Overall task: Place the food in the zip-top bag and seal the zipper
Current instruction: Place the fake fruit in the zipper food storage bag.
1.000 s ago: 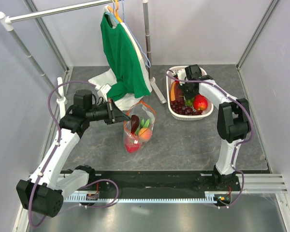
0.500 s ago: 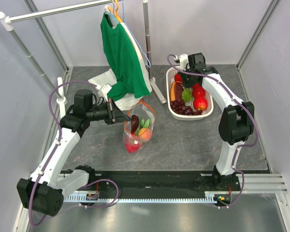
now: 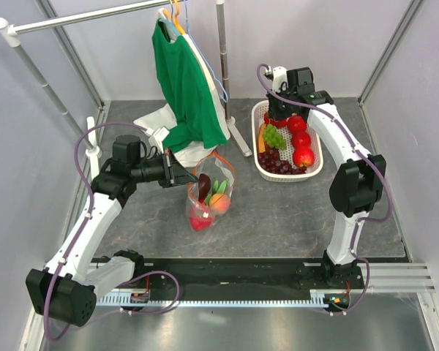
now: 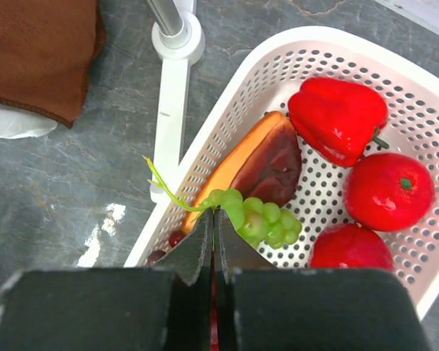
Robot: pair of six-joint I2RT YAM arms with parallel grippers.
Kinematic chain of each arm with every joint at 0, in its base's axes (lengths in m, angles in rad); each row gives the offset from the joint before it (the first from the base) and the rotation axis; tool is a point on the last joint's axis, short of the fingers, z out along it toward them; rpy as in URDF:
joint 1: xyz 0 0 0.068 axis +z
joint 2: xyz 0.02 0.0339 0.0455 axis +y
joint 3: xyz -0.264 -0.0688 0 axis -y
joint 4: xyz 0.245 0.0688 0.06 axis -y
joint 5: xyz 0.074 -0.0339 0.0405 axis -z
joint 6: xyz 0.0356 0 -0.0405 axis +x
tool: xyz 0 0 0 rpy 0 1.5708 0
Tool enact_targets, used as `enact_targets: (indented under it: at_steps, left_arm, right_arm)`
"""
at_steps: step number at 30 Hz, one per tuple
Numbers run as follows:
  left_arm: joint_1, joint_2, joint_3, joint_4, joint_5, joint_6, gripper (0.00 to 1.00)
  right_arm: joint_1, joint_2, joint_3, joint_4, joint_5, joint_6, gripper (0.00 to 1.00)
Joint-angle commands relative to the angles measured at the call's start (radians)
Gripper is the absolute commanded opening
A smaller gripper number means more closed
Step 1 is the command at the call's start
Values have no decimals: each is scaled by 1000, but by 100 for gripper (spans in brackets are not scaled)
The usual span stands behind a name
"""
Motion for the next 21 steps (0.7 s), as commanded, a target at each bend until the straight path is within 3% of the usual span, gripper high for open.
enact_targets:
  at_steps: [1,21]
  left_arm:
    - [5,-10,0,27,13,-20,2]
    - [7,-4,-30,59,6,-75,2]
  right_arm:
    - [-6,-24,80,31,-50,40,0]
    - [2,-489,42,-52,-341,64,0]
